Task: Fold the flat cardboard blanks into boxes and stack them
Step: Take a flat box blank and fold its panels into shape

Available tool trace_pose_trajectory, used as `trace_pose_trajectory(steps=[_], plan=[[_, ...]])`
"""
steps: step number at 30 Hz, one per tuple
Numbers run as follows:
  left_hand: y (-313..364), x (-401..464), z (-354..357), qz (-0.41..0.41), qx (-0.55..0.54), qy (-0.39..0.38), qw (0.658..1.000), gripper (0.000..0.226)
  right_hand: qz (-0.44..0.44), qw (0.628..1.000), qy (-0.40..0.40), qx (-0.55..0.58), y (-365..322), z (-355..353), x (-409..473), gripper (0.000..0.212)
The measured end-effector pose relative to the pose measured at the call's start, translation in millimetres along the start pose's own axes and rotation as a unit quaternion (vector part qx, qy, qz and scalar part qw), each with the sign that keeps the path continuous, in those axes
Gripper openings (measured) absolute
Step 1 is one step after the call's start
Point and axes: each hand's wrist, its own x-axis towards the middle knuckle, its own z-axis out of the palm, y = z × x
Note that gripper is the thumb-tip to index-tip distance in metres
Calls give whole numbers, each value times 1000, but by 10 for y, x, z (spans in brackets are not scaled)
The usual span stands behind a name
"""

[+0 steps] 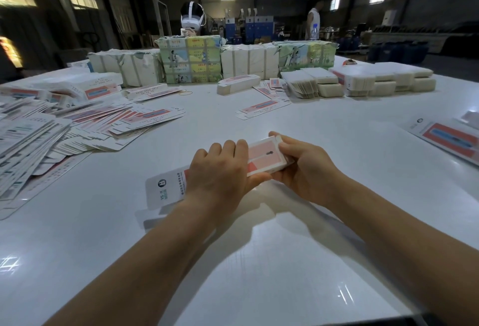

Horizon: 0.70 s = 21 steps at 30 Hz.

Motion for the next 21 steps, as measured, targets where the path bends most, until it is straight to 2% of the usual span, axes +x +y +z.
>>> trace_pose_trajectory(steps=[5, 8, 13, 21], plan=[[17, -1, -29, -1, -5, -15, 1000, 84, 12, 1000, 5, 18, -29, -31, 10, 29], [23, -9, -32, -8, -8, -16, 1000, 81, -9, 1000, -3, -6, -3, -23, 17, 34], [70, 7, -30, -18, -3, -12, 1000, 73, -102, 977, 19, -187, 67, -10, 11, 30], [39, 11, 15, -47, -26, -23, 998, 89, -185, 914, 3, -360, 132, 38, -59, 10]])
